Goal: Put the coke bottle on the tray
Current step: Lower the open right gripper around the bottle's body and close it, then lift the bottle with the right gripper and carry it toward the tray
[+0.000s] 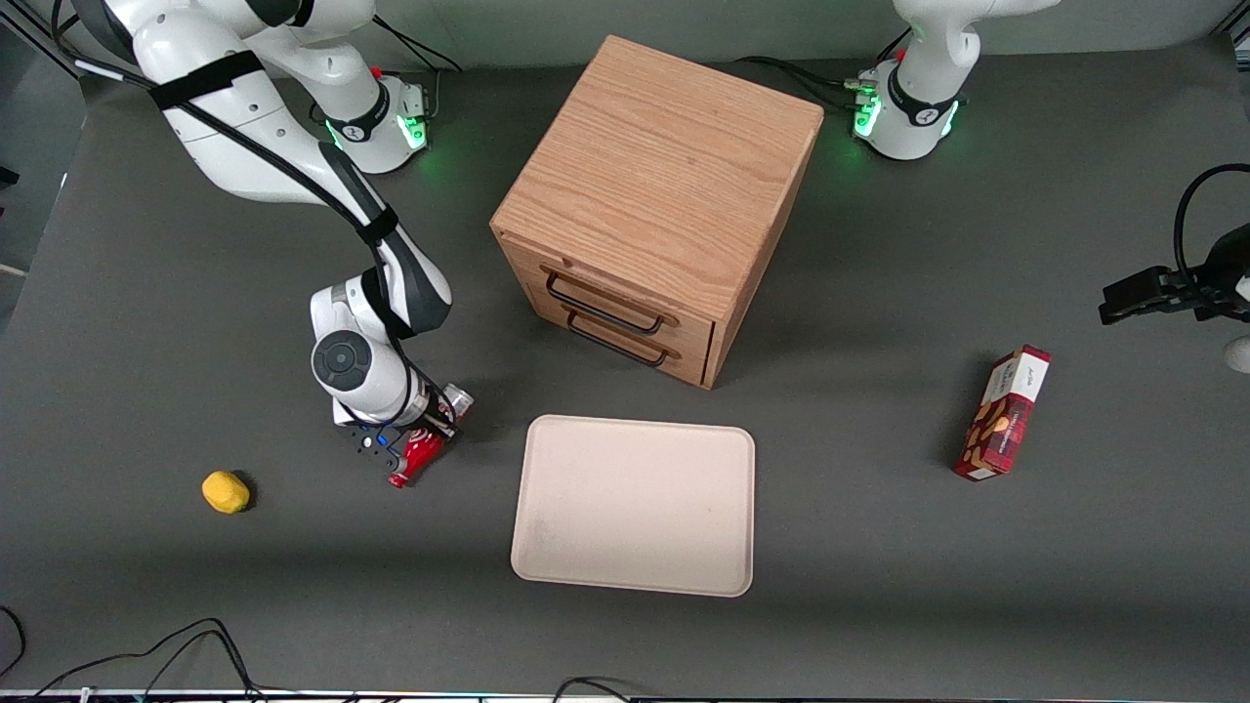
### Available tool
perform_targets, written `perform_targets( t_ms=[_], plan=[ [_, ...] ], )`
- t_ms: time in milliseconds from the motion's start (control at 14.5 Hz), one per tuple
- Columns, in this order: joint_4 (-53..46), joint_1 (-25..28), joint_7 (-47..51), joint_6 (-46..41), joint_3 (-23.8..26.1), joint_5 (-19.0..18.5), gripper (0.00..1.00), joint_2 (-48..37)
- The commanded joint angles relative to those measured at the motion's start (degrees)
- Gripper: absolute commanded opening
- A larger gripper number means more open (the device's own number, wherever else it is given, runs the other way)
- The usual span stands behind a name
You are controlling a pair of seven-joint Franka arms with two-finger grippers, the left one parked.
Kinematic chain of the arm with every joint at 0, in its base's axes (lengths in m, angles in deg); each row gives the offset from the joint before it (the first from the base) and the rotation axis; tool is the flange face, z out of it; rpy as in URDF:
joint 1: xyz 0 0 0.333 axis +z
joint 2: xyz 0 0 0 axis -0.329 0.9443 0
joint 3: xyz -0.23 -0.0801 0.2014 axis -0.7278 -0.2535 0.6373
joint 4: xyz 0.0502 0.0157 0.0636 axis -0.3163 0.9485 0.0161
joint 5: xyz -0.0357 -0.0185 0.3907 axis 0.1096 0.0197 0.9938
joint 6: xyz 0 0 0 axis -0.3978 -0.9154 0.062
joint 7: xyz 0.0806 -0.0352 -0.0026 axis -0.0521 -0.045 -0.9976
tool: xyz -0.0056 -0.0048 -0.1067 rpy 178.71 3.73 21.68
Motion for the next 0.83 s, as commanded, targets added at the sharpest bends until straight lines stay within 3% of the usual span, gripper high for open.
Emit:
perform_targets(
  t_ms=[0, 344, 756],
  plan=[
    [-0.1, -0.2, 1.3, -1.7, 0.0, -1.4, 0.0, -3.1],
    [-2.9, -0.5, -5.5, -21.8, 0.0, -1.2, 0.0, -14.1],
    [-26.4, -2.1, -16.4, -54.0, -0.2, 3.1, 0.0, -17.8]
  ],
)
